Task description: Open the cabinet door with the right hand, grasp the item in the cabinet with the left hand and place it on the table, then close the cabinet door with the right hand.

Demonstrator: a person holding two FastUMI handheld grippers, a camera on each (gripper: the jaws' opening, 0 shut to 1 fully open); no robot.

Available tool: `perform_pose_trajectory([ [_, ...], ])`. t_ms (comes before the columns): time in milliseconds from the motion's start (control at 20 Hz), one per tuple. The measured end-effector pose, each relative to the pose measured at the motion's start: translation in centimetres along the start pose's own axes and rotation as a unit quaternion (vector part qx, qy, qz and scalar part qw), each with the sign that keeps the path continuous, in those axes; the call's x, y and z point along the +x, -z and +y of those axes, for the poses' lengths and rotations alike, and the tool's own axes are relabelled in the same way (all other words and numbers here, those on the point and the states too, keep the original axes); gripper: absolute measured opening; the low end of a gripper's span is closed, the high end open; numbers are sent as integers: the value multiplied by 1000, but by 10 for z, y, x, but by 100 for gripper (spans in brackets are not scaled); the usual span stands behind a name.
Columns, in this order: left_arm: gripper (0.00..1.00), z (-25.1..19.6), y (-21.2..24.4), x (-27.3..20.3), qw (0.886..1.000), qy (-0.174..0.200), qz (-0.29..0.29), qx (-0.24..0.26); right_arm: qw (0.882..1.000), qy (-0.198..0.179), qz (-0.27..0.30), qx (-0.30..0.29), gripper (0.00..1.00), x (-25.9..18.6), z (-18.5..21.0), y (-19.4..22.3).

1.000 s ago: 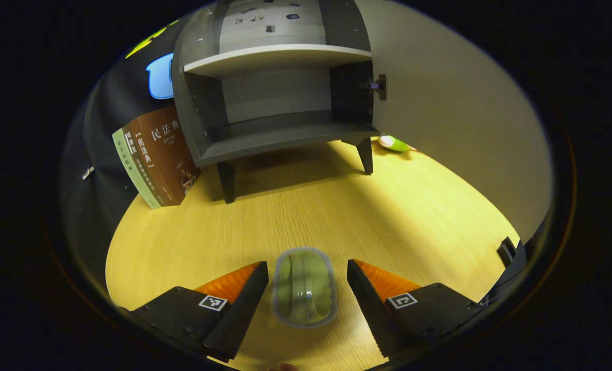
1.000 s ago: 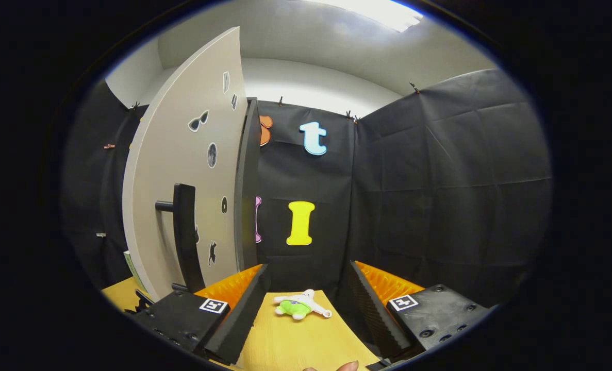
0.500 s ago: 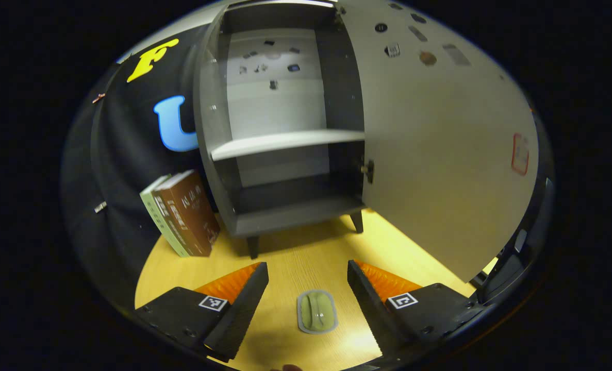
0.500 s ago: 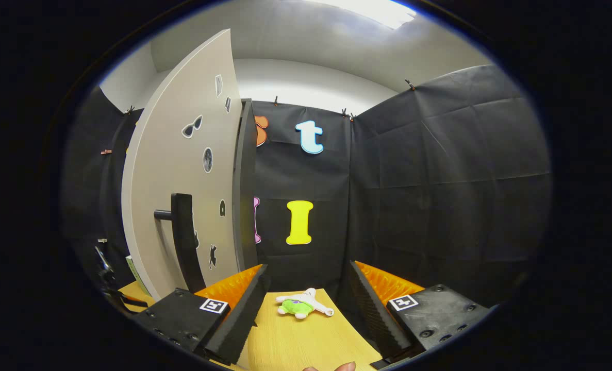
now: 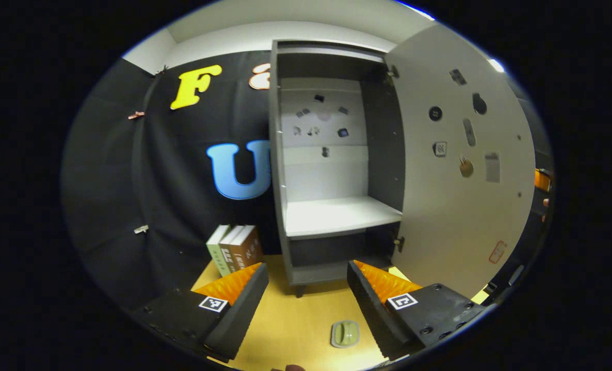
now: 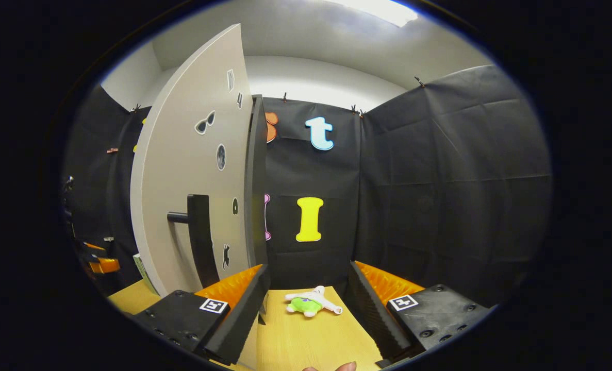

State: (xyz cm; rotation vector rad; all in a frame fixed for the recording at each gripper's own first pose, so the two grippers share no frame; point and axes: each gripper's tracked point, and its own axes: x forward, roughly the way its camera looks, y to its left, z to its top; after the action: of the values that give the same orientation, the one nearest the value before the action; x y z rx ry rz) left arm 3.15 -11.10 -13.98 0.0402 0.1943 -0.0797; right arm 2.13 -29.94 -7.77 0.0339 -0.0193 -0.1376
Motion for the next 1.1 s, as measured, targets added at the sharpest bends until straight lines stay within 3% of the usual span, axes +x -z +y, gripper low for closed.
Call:
perform_pose_trajectory([
  [200, 97, 27, -30, -18, 999, -23, -32, -19, 1000, 9, 0, 22, 97, -2, -5, -5],
  [400, 97, 50, -51, -37, 998, -39, -45, -3, 999, 5, 8, 35, 97, -7, 6, -4],
  [450, 99, 51, -51, -40, 998, -36, -48, -7, 999, 2, 5, 33, 90, -9, 12, -6],
  [500, 99, 50, -51, -44, 998, -29, -48, -13, 1000, -2, 4, 29, 97, -11, 17, -8],
  [550, 94, 51, -50, -46, 998, -25, -48, -19, 1000, 3, 2, 21, 97, -12, 19, -10],
  [600, 95, 53, -50, -49, 998, -23, -48, -21, 1000, 8, 0, 13, 89, -13, 19, -10],
  [650, 96, 56, -49, -52, 998, -22, -48, -21, 1000, 13, 0, 10, 95, -15, 19, -11],
  [750, 96, 60, -49, -57, 998, -20, -52, -17, 1000, 18, -2, 13, 89, -18, 22, -12],
  [800, 96, 60, -48, -59, 998, -15, -51, -17, 1000, 21, -3, 11, 95, -19, 24, -12],
  [1050, 99, 64, -42, -61, 998, 0, -48, -28, 1000, 19, 0, 5, 95, -21, 44, -12],
  [1100, 94, 65, -40, -60, 999, 2, -46, -27, 1000, 15, -1, 4, 95, -24, 53, -14],
])
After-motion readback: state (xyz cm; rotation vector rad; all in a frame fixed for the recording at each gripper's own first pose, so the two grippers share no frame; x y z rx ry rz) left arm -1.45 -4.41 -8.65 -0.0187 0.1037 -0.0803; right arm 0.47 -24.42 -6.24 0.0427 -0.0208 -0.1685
